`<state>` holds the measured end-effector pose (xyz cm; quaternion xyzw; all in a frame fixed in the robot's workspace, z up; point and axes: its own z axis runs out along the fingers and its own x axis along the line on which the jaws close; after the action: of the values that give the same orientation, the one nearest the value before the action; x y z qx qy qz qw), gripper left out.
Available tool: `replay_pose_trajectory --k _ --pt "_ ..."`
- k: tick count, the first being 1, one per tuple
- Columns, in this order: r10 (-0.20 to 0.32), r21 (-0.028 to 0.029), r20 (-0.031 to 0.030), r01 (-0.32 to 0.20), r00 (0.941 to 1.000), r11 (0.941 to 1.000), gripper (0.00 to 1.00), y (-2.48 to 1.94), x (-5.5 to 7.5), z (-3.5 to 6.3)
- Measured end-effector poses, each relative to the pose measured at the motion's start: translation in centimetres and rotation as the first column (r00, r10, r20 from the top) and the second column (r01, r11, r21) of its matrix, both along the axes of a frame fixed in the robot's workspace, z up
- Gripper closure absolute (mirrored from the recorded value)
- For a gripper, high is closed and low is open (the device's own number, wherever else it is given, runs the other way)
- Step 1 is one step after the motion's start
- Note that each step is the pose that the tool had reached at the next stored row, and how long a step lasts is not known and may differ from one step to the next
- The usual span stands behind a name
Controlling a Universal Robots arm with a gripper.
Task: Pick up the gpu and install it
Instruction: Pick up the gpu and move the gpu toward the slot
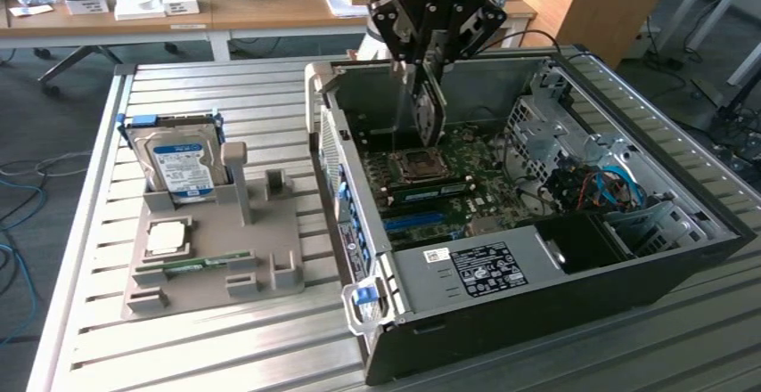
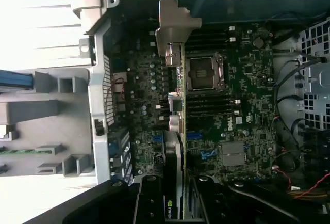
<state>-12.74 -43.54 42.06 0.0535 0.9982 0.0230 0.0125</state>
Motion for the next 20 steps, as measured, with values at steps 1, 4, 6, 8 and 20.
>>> replay_pose_trajectory --k 1,4,6,8,20 --pt "0.0 0.0 0.0 0.0 1.0 1.0 0.73 0.0 0.3 0.0" --pt "0.0 0.0 0.0 0.0 1.0 1.0 0.73 0.0 0.9 0.0" --pt "0.0 -0.0001 -0.0001 0.0 1.0 1.0 0.73 -0.01 1.1 0.01" --pt "0.0 0.0 0.0 0.0 1.0 1.0 0.73 -0.01 1.1 0.0" --pt "0.0 -0.0001 0.0 0.0 1.0 1.0 0.73 0.0 3.1 0.0"
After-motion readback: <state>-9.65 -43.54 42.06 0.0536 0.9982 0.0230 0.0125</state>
